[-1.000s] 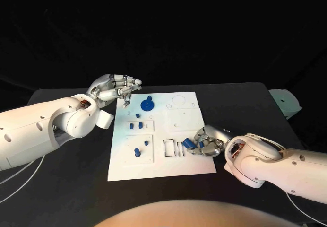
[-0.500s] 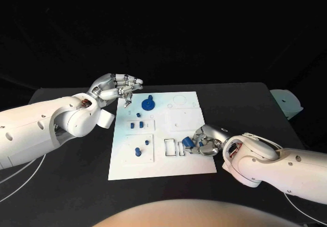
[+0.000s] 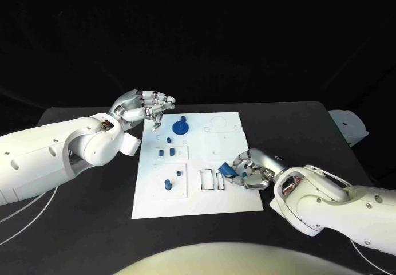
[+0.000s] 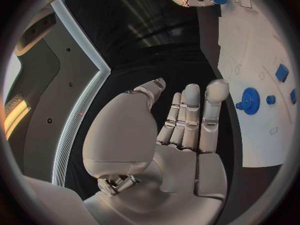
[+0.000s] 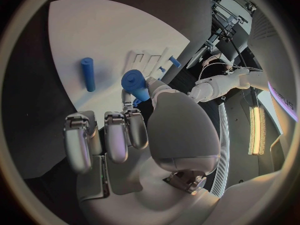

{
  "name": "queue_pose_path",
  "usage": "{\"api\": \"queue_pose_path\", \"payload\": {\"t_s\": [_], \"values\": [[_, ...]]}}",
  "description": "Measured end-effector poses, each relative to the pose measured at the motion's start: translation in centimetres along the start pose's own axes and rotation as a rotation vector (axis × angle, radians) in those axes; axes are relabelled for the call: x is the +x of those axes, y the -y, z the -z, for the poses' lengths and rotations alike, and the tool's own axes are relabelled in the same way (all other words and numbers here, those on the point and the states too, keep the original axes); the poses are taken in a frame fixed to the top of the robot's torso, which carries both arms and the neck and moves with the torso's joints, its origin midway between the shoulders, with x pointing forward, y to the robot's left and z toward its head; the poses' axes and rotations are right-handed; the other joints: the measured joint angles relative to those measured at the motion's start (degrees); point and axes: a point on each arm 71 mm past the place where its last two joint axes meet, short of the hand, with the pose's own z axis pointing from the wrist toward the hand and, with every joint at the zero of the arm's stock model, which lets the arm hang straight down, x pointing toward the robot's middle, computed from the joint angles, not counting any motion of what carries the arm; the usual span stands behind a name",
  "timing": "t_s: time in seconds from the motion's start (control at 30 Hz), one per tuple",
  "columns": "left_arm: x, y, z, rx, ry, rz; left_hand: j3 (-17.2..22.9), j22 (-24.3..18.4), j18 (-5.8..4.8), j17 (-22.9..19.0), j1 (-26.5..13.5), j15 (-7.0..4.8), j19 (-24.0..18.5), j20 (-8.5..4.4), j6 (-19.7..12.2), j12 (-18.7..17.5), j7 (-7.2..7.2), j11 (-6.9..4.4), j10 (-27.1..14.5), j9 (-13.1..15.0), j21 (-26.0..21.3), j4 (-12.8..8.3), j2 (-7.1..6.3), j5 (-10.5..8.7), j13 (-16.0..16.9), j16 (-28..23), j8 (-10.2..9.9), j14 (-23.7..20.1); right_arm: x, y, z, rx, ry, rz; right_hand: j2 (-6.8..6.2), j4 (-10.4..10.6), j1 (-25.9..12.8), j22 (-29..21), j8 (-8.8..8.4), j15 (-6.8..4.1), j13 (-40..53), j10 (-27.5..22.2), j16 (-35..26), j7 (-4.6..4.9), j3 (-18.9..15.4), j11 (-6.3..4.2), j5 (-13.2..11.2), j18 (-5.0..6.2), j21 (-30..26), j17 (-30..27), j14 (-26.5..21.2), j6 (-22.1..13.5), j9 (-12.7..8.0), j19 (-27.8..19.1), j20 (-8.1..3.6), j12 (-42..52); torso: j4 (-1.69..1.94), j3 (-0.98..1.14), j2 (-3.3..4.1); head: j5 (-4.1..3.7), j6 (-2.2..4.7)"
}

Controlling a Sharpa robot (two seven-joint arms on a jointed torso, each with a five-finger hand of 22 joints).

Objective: Assemble the parts on the task board

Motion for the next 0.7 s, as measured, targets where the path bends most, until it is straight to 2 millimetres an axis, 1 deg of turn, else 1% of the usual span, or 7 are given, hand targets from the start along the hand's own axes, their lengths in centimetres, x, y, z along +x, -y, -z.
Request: {"api": "queue_pose_path", "payload": {"t_s": [0.1,0.13,0.2,0.33,0.47,0.5,0.7], "values": [[0.0,0.0,0.0,0.0,-0.001,0.0,0.0,0.0,0.0,0.0,0.0,0.0,0.0,0.0,0.0,0.0,0.0,0.0,0.0,0.0,0.0,0.0,0.0,0.0,0.0,0.0,0.0,0.0,0.0,-0.4,0.1,-0.008,0.005,-0.02,0.0,0.0,0.0,0.0,0.0,0.0,0.0,0.0,0.0,0.0,0.0,0.0,0.0,0.0,0.0,0.0,0.0,0.0,0.0,0.0,-0.04,0.0,0.01,-0.01,0.0,-0.01,0.08],[0.0,0.0,0.0,0.0,-0.001,0.001,0.0,0.0,0.0,0.0,0.0,0.0,0.0,0.0,0.0,0.0,0.0,0.0,0.0,0.0,0.0,0.0,0.0,0.0,0.0,0.0,0.0,0.0,0.0,-0.5,0.0,-0.008,0.004,-0.023,0.0,0.0,0.0,0.0,0.0,0.0,0.0,0.0,0.0,0.0,0.0,0.0,0.0,0.0,0.0,0.0,0.0,0.0,0.0,-0.1,-0.32,0.0,0.02,-0.02,0.0,-0.01,0.09],[0.0,0.0,0.0,0.0,-0.001,0.001,0.0,0.0,0.0,0.0,0.0,0.0,0.0,0.0,0.0,0.0,0.0,0.0,0.0,0.0,0.0,0.0,0.0,0.0,0.0,0.0,0.0,0.0,0.1,-0.7,-0.1,-0.01,-0.001,-0.031,0.0,0.1,0.0,0.0,0.0,0.0,0.0,0.0,0.0,0.0,0.1,0.0,0.2,0.0,0.0,0.0,0.0,0.0,0.0,0.0,-0.4,0.0,0.02,-0.02,0.0,0.05,0.1],[0.1,0.0,-0.1,0.0,-0.002,0.001,0.0,0.0,0.0,0.0,0.0,0.0,0.0,0.0,0.0,0.0,0.0,0.0,0.0,0.0,0.0,0.0,0.0,0.0,0.0,0.0,0.0,0.0,0.6,-1.2,-0.6,-0.012,-0.019,-0.043,0.0,0.3,0.0,0.0,0.0,0.0,0.0,0.0,0.0,0.0,0.3,0.0,0.3,0.0,0.0,0.0,0.0,0.0,0.0,0.0,-0.4,0.0,0.03,-0.08,0.04,0.24,0.14],[0.1,0.0,-0.1,0.0,-0.004,0.002,0.0,0.0,0.0,0.0,0.0,0.0,0.0,0.0,0.0,0.0,0.0,0.0,0.0,0.0,0.0,0.0,0.0,0.0,0.0,0.0,0.0,0.0,1.4,-1.8,-1.3,-0.013,-0.05,-0.05,0.04,0.8,0.0,0.0,0.0,0.01,0.0,0.0,0.0,0.22,0.3,0.01,0.3,0.0,0.0,0.0,0.0,0.2,0.0,0.0,-0.4,0.0,0.07,-0.05,0.09,0.38,0.14],[0.1,0.0,-0.1,0.0,-0.005,0.002,0.0,0.0,0.0,0.0,0.0,0.0,0.0,0.0,0.0,0.0,0.0,0.0,0.0,0.0,0.0,0.0,0.0,0.0,0.0,0.0,0.0,0.0,1.6,-1.9,-1.4,-0.013,-0.059,-0.052,0.21,0.8,-0.2,0.0,0.0,0.0,0.0,0.0,0.0,0.22,0.3,0.0,0.3,0.0,0.0,0.0,0.0,0.2,0.0,0.0,-0.4,0.0,0.08,-0.05,0.09,0.42,0.14],[0.2,0.0,-0.1,0.0,-0.006,0.003,0.0,0.0,0.0,0.0,0.0,0.0,0.0,0.0,0.0,0.0,0.0,0.0,0.0,0.0,0.0,0.0,0.0,0.0,0.0,0.0,0.0,0.0,2.1,-2.2,-1.9,-0.001,-0.087,-0.055,2.44,1.0,-2.5,0.0,0.0,-0.19,0.0,0.2,0.0,0.44,0.2,-0.2,0.3,0.0,0.0,0.0,-0.2,0.4,0.0,0.0,-0.4,0.0,0.12,-0.03,0.15,0.6,0.03]]}}
